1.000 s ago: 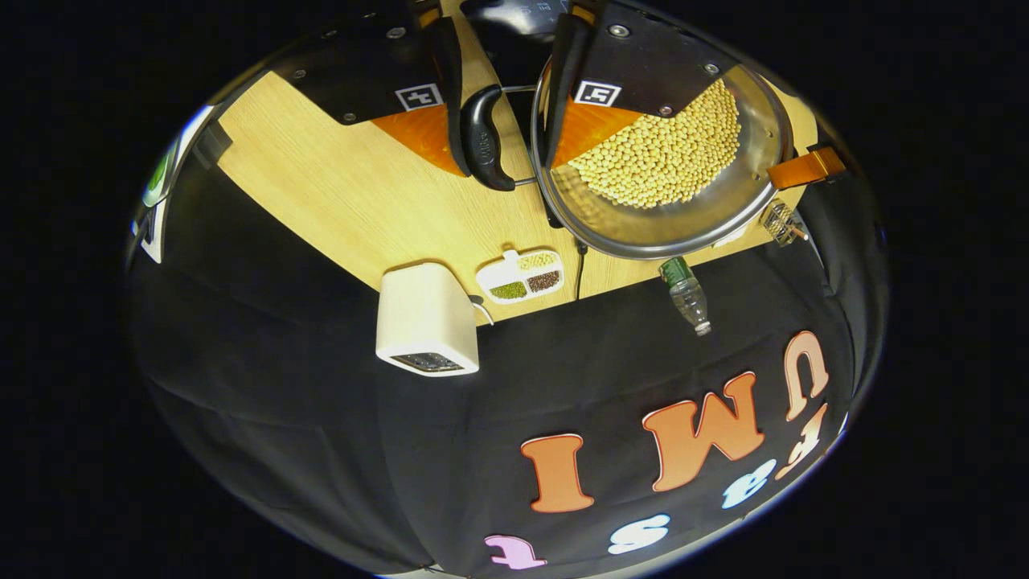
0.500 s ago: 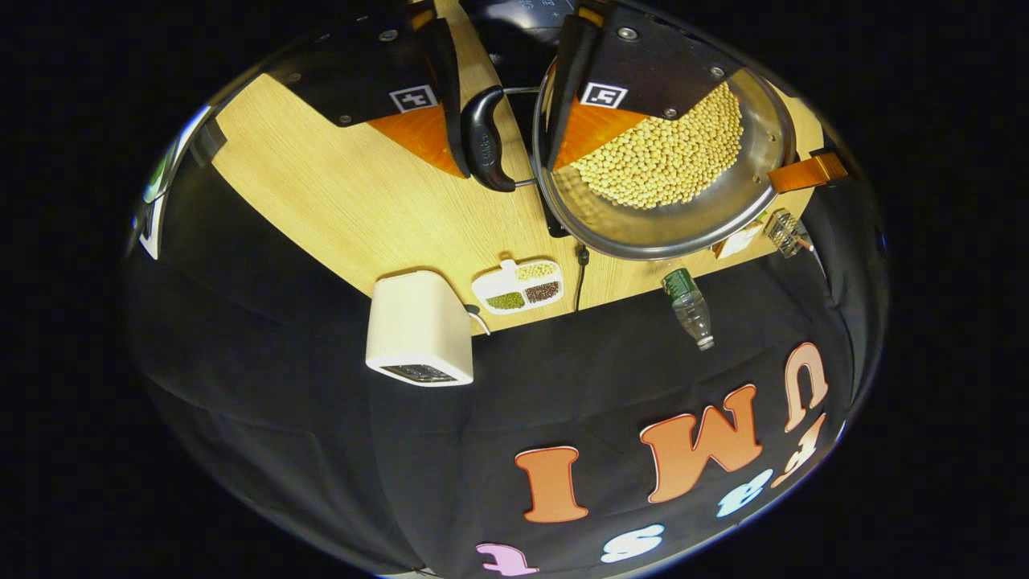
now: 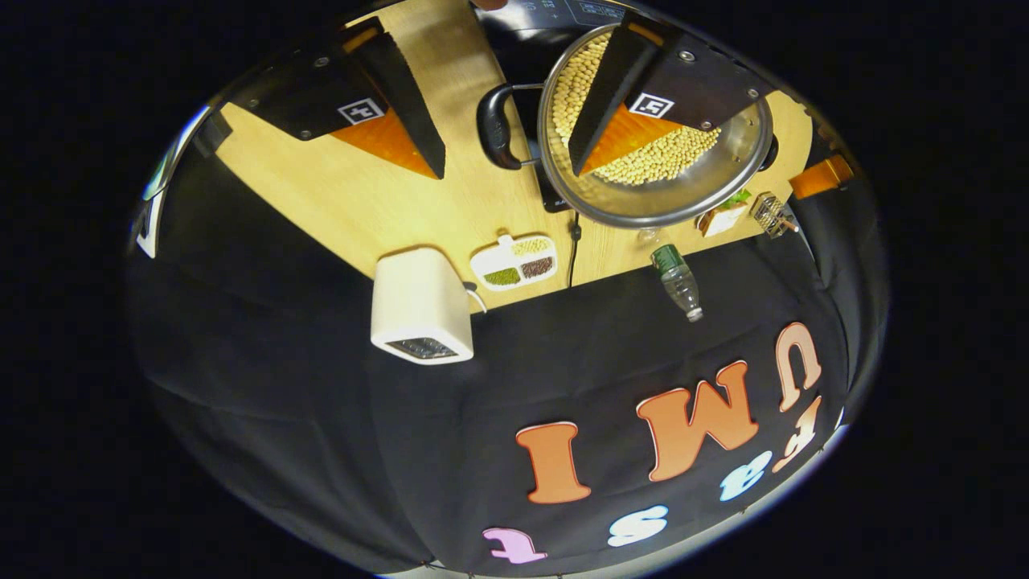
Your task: First push the handle of the pot to place it horizontally, then grasp the pot with both hands and set it on the induction cooktop.
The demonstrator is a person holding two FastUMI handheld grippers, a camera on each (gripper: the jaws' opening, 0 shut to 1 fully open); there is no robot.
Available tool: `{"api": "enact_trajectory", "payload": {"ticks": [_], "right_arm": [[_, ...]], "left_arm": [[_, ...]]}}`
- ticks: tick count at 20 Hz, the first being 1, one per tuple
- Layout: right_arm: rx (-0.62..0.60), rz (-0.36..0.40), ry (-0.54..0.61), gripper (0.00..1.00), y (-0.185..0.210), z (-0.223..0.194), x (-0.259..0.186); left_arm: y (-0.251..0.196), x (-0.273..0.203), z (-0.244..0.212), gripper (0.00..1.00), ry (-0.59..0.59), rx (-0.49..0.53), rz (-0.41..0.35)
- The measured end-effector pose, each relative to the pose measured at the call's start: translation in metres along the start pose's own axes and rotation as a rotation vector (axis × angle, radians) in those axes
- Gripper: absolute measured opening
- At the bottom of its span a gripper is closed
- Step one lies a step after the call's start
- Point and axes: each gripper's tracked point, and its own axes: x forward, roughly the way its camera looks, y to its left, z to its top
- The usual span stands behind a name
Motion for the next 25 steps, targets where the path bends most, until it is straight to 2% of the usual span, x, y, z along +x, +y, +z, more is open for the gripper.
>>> {"api": "enact_trajectory", "payload": {"ticks": [4, 6, 9, 10, 12, 13, 14, 17, 18, 19, 20, 25], "right_arm": [[-0.07, 0.018, -0.124, 0.95, 0.009, 0.052, -0.04], [-0.089, 0.019, -0.186, 0.95, 0.015, 0.078, -0.061], [-0.091, 0.058, -0.252, 0.95, 0.03, 0.11, -0.091], [-0.09, 0.075, -0.274, 0.95, 0.036, 0.12, -0.102], [-0.082, 0.114, -0.328, 0.95, 0.046, 0.139, -0.123], [-0.078, 0.128, -0.351, 1.0, 0.05, 0.146, -0.131], [-0.078, 0.138, -0.37, 0.95, 0.053, 0.154, -0.14], [-0.103, 0.153, -0.435, 0.95, 0.058, 0.173, -0.163], [-0.112, 0.145, -0.458, 1.0, 0.057, 0.18, -0.17], [-0.114, 0.141, -0.476, 1.0, 0.056, 0.184, -0.175], [-0.111, 0.146, -0.488, 0.95, 0.056, 0.187, -0.182], [-0.1, 0.157, -0.501, 0.95, 0.051, 0.187, -0.193]], "left_arm": [[0.031, -0.045, 0.076, 0.59, -0.174, -0.049, 0.04], [0.046, -0.07, 0.103, 0.94, -0.224, -0.033, 0.067], [0.067, -0.102, 0.139, 0.89, -0.296, 0.035, 0.127], [0.072, -0.111, 0.149, 0.92, -0.32, 0.069, 0.144], [0.071, -0.133, 0.165, 0.95, -0.361, 0.101, 0.146], [0.068, -0.14, 0.17, 0.89, -0.376, 0.102, 0.137], [0.067, -0.148, 0.173, 0.89, -0.384, 0.105, 0.135], [0.066, -0.165, 0.182, 0.89, -0.406, 0.153, 0.133], [0.066, -0.17, 0.185, 0.89, -0.417, 0.167, 0.145], [0.066, -0.175, 0.19, 0.89, -0.429, 0.168, 0.15], [0.065, -0.179, 0.193, 0.89, -0.436, 0.16, 0.148], [0.069, -0.191, 0.196, 0.89, -0.455, 0.143, 0.15]]}}
